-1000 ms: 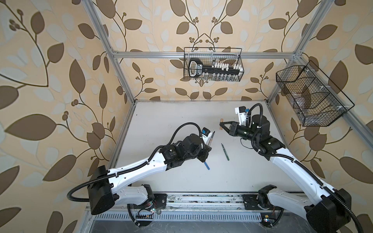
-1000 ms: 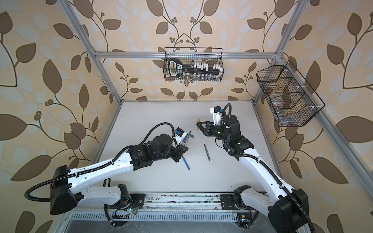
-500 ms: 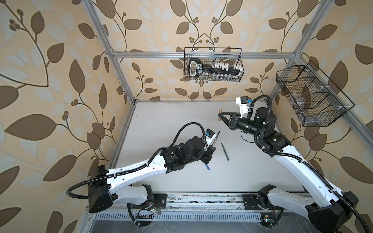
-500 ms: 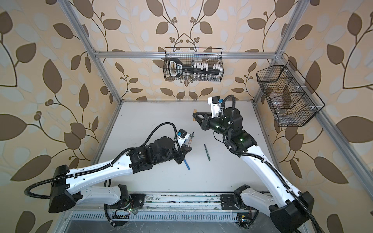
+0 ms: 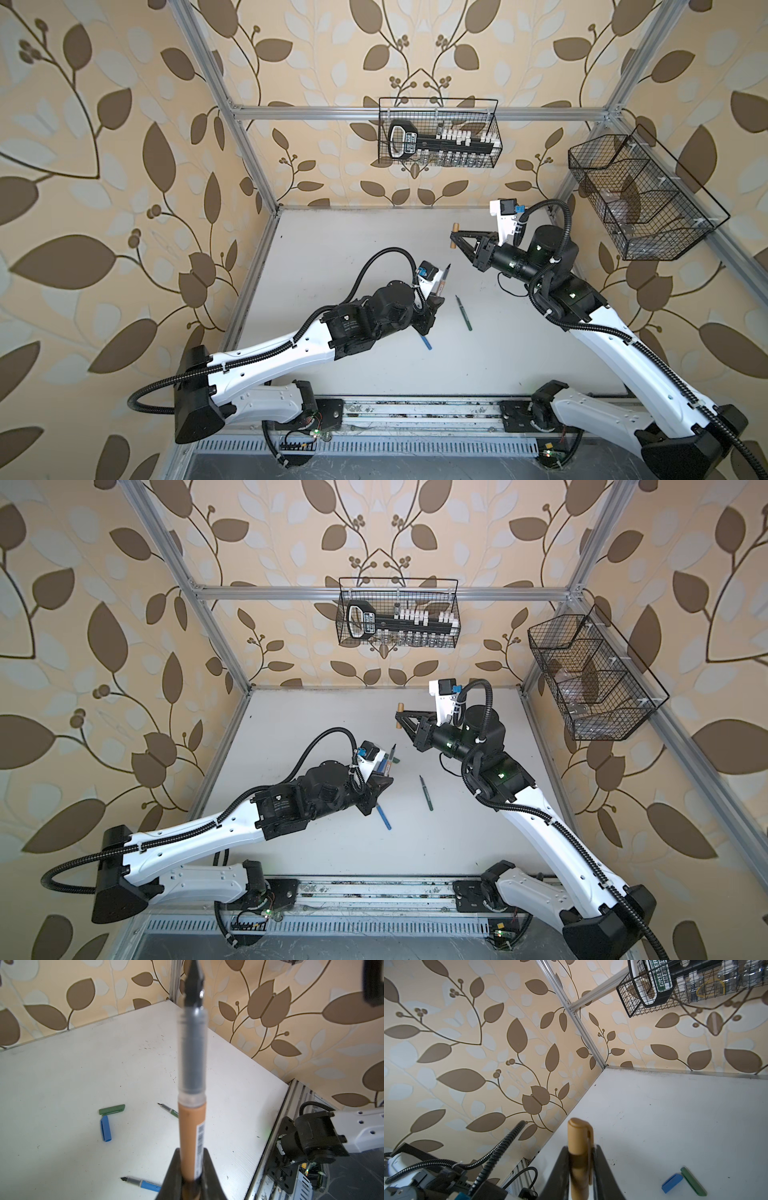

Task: Insert the pens into the pen caps
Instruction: 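Lower the tan cap onto the orange pen's nib with the right gripper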

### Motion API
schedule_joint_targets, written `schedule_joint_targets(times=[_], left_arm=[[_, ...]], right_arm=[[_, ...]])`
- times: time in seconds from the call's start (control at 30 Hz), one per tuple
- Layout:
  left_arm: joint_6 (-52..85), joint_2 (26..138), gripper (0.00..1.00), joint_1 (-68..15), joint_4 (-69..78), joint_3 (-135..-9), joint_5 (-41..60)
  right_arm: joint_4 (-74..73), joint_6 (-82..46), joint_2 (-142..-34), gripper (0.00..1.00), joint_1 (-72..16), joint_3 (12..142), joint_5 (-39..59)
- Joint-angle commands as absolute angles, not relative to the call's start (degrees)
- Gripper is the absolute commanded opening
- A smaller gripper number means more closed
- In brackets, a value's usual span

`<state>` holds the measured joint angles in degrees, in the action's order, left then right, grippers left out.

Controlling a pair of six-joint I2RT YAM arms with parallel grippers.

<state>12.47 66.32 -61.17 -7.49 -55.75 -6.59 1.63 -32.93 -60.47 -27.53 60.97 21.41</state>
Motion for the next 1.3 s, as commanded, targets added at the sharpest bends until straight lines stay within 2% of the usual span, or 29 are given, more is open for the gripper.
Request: schedule_joint_targets(times=[0.0,1.27], left_arm=[[12.04,64.52,0.05,-61.34,-4.56,-56.92,-8.14],[11.42,64.60,0.07,-61.32,-6.26,-57.83,-8.37]], right_arm=[[-1.79,-35.70,-60.03,0.19,-27.92,59.06,22.47],[-2.72,-37.18,-55.78,0.20,-30.86,54.19,22.31]])
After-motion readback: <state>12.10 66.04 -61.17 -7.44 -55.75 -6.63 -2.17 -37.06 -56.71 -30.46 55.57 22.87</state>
